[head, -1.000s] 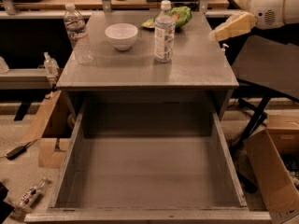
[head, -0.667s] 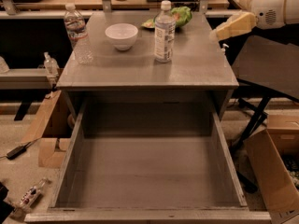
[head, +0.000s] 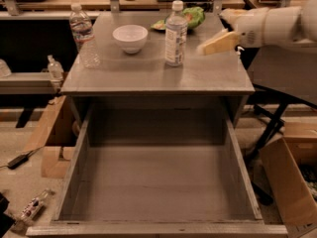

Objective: Place blue plastic bottle into top drawer

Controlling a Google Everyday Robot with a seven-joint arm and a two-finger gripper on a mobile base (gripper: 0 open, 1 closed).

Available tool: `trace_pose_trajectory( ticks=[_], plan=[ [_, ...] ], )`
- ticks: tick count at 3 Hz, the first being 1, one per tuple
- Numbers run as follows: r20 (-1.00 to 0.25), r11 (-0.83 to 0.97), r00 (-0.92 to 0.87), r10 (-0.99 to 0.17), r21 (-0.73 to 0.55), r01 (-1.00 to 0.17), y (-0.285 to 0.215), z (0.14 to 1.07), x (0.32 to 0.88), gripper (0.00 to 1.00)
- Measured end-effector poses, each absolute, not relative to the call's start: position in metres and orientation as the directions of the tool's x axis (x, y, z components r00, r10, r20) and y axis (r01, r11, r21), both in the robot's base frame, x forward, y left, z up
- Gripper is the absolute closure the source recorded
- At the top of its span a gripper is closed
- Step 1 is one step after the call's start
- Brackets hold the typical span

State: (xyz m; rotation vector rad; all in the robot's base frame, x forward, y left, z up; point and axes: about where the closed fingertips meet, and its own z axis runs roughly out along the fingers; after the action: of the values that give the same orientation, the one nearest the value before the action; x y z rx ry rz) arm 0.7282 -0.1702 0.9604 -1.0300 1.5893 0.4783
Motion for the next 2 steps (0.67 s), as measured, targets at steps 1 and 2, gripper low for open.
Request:
trace_pose_trajectory(
  ticks=[1, 2],
  plan=[
    [-0.947, 0.531, 0.008, -0.32, -0.186, -0.827, -0.145, 0.938, 0.753, 0.0],
    [-0.96, 0.531, 0.005, -0.28, -0.159, -0.832, -0.123, 0.928, 0.771, 0.0]
  ],
)
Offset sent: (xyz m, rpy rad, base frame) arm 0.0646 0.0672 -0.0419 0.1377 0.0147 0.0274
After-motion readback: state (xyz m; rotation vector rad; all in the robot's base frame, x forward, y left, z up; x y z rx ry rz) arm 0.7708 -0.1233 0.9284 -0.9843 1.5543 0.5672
